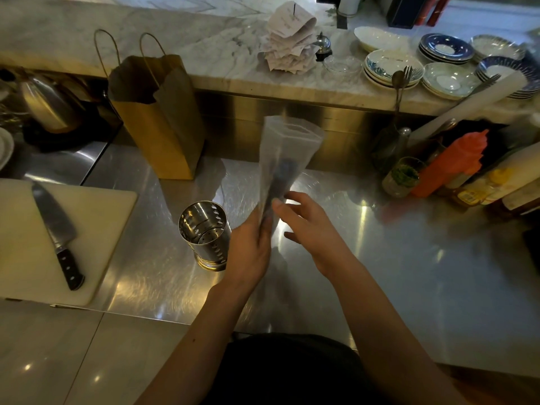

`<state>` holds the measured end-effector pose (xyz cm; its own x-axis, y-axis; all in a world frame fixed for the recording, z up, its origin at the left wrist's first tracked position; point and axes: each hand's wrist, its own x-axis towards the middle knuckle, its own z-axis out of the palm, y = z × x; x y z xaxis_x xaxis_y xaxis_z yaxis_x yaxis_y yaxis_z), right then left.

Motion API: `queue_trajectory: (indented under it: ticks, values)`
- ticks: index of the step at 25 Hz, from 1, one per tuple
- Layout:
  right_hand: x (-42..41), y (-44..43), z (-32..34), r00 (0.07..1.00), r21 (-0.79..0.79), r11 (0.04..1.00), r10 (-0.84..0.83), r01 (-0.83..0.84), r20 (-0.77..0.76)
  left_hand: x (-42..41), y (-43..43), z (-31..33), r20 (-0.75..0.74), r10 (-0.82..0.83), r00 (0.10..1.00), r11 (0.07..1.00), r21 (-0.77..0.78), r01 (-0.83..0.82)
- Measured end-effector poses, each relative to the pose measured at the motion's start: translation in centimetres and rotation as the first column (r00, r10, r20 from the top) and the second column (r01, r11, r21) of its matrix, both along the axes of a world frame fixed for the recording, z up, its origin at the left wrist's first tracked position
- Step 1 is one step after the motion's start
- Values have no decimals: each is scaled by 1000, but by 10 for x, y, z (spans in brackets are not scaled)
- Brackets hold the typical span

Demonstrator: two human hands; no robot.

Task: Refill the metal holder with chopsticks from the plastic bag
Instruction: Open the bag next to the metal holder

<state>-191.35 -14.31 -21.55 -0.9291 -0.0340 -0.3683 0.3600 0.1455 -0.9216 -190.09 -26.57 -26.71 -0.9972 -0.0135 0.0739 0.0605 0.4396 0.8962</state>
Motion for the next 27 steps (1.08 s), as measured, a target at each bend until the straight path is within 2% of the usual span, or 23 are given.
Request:
queue_trajectory:
  ticks: [6, 9, 11, 13, 17, 21, 23, 25, 27]
  values:
    - [3, -2, -1, 995, -6, 998, 66, -66, -71, 10, 11, -3, 4, -227, 974, 964, 145, 224]
    - [2, 2, -6, 992, 41, 997, -53, 58, -111, 14, 15, -2, 55, -342, 938, 936, 108, 335]
    - [-1, 8, -9, 986, -7, 991, -135, 135, -100, 18, 17, -3, 136, -383, 914, 924, 67, 378]
    - [-1, 14, -10, 986, -44, 989, -144, 140, -85, 21, 18, -5, 192, -393, 899, 919, 69, 387]
    - [2, 27, -8, 993, 3, 998, -58, 59, -107, 21, 15, -17, 159, -283, 946, 948, 198, 251]
    - [5, 41, 10, 990, 23, 997, 70, -67, -122, 17, 4, -25, 252, -96, 963, 979, 199, 46]
    - [7, 51, 22, 983, -24, 989, 140, -143, -118, 15, -4, -28, 363, -101, 926, 965, 261, 3]
    - [8, 55, 30, 979, -64, 979, 190, -194, -75, 13, -13, -36, 440, -165, 883, 911, 411, -35]
    - [8, 57, 30, 980, 65, 981, 188, -184, -61, 14, -18, -45, 478, -213, 852, 861, 504, -68]
